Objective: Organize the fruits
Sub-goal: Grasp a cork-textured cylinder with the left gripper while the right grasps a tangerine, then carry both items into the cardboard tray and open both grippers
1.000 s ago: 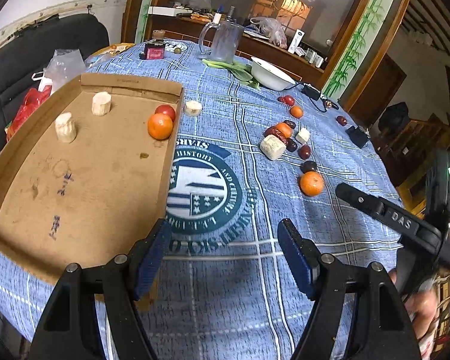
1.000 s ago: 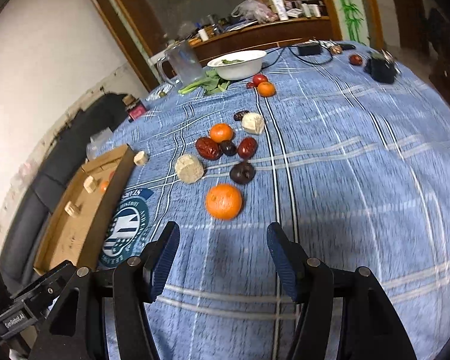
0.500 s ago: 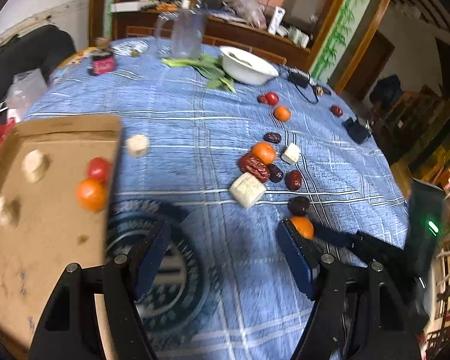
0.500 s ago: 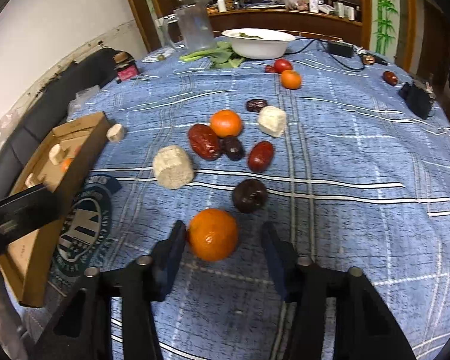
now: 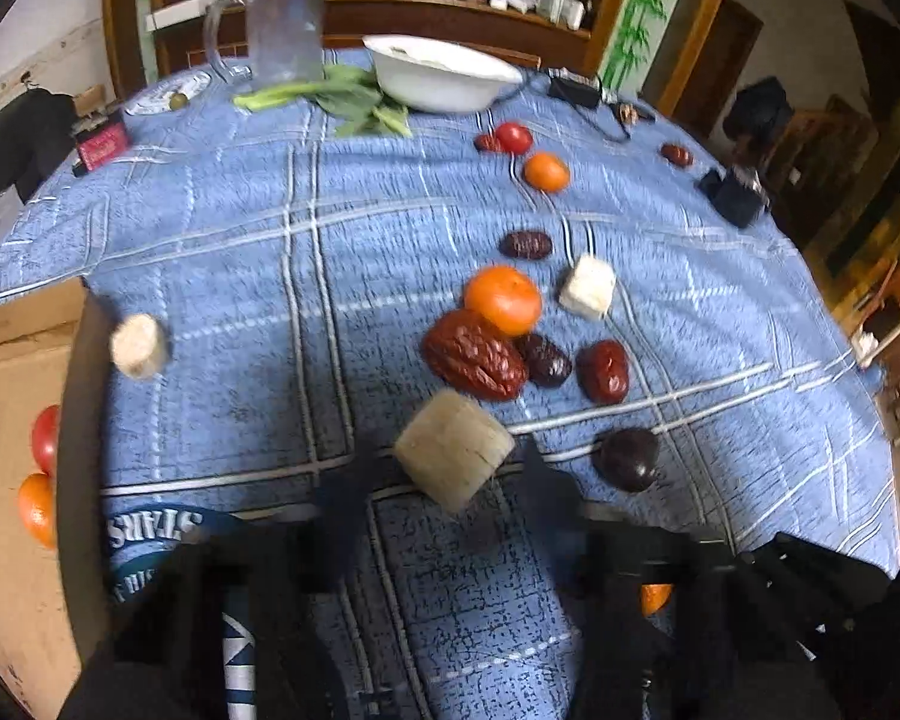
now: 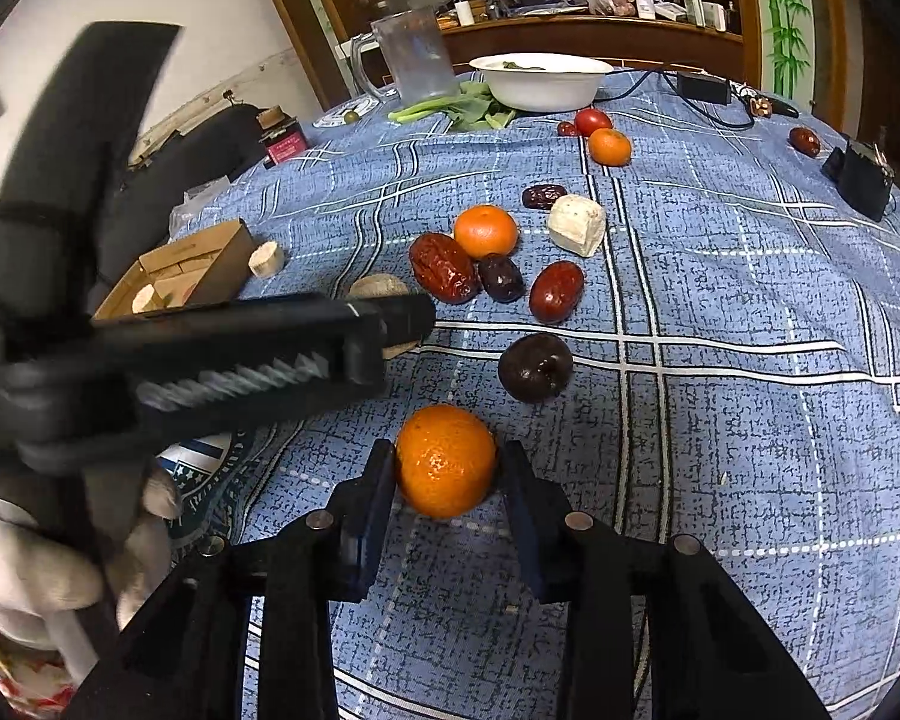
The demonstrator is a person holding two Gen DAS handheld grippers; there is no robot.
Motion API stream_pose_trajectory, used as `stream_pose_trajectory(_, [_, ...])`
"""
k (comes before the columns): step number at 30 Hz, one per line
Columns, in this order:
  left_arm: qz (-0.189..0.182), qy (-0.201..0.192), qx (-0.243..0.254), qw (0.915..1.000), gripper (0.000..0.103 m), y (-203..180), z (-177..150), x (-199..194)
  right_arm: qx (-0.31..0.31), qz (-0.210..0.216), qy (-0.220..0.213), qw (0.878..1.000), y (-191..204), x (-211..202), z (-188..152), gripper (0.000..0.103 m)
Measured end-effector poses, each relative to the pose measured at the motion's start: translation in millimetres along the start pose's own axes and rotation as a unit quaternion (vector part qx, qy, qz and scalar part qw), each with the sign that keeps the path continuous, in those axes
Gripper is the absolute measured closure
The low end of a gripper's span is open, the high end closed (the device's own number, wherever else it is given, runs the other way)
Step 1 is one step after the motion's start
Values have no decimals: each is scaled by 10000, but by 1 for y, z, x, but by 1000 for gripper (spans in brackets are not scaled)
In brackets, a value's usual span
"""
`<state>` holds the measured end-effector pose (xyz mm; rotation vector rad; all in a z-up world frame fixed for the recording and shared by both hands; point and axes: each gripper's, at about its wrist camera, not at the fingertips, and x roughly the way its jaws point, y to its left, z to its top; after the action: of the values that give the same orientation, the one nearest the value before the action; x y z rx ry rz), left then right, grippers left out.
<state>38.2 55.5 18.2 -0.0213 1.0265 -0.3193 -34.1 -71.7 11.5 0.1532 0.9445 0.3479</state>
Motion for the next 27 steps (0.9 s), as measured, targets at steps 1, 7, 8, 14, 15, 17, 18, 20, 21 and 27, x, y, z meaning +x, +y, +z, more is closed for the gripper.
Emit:
stream_pose_trajectory(1, [3, -22, -1, 10000, 65, 0, 0, 0, 17, 24, -4, 10000, 0, 0, 0, 67])
stream_pose_trajectory(7, [-55, -171, -192, 9997, 65, 8, -10, -19, 125, 91, -13, 9999, -2, -4, -3, 69])
stream_pose_trajectory(8, [-96, -248, -204, 9994, 65, 10, -13, -28, 163, 112, -30, 9998, -3, -7, -3, 69])
stream_pose_trajectory(14, [-287, -585, -284, 9975, 65, 22, -29, -80, 209, 167, -129, 9996, 5, -23, -3, 69])
stream_pose_trajectory(15, [-319, -644, -344, 9968, 65, 28, -32, -91, 185, 171, -158, 9996, 8, -27, -3, 69])
stream_pose_trajectory(17, [-301, -772, -440, 9956, 65, 42, -40, -112, 113, 186, -234, 9995, 16, -36, -1, 69])
stream_pose_trajectory(18, [-258, -819, -483, 9951, 65, 49, -42, -121, 66, 193, -270, 9994, 21, -40, 1, 69])
stream_pose_trajectory(20, [-96, -924, -611, 9938, 65, 70, -49, -138, -65, 215, -352, 9991, 35, -50, 4, 69])
stream_pose_trajectory(21, [11, -958, -686, 9930, 65, 80, -52, -144, -121, 238, -381, 9989, 42, -53, 6, 69])
stream_pose_trajectory(27, [619, -936, -1341, 9846, 65, 160, -77, -163, -570, 520, -351, 9964, 100, -57, 16, 68])
